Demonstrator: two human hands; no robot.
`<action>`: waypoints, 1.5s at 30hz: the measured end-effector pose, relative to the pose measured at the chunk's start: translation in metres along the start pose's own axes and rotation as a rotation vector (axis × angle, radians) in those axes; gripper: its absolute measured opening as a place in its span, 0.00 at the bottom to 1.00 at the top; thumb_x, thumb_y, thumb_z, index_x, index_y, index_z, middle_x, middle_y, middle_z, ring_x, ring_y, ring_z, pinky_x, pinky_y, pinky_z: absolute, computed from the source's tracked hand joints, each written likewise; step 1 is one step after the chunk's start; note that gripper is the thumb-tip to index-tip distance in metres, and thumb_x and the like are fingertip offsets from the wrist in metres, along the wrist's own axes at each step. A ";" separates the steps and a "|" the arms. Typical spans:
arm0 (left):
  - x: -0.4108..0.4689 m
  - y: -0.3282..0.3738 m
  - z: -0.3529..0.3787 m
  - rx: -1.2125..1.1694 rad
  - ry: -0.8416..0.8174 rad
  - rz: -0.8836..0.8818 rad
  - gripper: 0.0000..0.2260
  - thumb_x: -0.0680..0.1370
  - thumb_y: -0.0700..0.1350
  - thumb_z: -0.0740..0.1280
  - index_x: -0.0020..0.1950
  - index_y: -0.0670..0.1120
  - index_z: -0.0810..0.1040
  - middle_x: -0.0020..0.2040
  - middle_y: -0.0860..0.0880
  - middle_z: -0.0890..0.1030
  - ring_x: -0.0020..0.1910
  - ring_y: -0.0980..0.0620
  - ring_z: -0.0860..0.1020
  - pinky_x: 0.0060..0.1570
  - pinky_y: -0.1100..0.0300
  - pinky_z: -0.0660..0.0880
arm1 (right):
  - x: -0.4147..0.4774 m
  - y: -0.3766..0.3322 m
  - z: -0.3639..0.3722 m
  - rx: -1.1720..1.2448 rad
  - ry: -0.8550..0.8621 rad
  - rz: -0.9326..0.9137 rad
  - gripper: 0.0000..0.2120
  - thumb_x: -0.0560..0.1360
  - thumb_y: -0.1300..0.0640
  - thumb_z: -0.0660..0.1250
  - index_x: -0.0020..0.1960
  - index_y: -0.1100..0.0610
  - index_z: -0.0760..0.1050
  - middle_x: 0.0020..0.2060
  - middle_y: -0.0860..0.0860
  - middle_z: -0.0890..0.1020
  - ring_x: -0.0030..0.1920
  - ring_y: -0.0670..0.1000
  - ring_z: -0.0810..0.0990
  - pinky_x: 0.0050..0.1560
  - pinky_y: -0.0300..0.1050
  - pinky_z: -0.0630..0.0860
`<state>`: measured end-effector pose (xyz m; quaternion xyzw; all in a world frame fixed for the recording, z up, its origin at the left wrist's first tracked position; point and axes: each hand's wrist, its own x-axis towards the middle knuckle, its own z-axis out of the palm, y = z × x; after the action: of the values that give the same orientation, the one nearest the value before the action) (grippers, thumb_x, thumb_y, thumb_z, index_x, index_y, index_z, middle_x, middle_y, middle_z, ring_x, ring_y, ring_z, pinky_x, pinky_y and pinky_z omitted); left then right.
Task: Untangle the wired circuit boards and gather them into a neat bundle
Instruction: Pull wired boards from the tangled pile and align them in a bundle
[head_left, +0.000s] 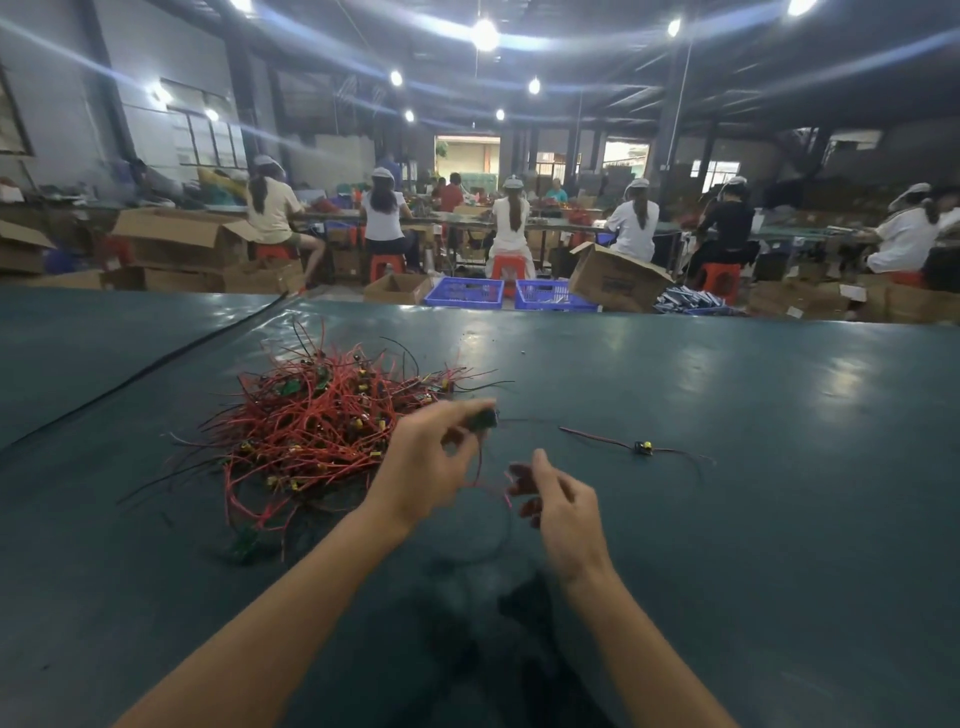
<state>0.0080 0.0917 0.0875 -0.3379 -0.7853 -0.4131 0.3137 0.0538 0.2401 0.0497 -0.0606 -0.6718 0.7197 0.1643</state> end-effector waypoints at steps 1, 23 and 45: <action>-0.012 0.004 0.006 0.006 -0.045 0.003 0.20 0.73 0.30 0.69 0.63 0.44 0.80 0.48 0.48 0.83 0.44 0.53 0.80 0.49 0.59 0.78 | -0.013 -0.003 0.005 0.057 -0.011 0.033 0.18 0.80 0.48 0.62 0.39 0.56 0.85 0.31 0.49 0.83 0.27 0.41 0.75 0.29 0.32 0.70; -0.096 -0.001 0.031 0.165 -0.369 -0.216 0.17 0.78 0.54 0.64 0.64 0.49 0.78 0.62 0.53 0.79 0.62 0.56 0.75 0.64 0.57 0.70 | -0.046 0.014 0.000 0.338 0.196 0.087 0.09 0.79 0.62 0.65 0.45 0.57 0.83 0.40 0.53 0.87 0.41 0.50 0.86 0.34 0.36 0.78; -0.090 0.030 0.033 -0.687 0.068 -0.811 0.04 0.76 0.41 0.70 0.45 0.44 0.85 0.35 0.48 0.84 0.32 0.57 0.79 0.32 0.67 0.74 | -0.059 0.023 0.012 0.253 0.063 0.226 0.09 0.77 0.55 0.68 0.43 0.47 0.86 0.41 0.52 0.87 0.45 0.53 0.86 0.43 0.50 0.82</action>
<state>0.0764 0.1086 0.0164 -0.0767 -0.6619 -0.7452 0.0256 0.1022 0.2084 0.0205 -0.1369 -0.5593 0.8102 0.1098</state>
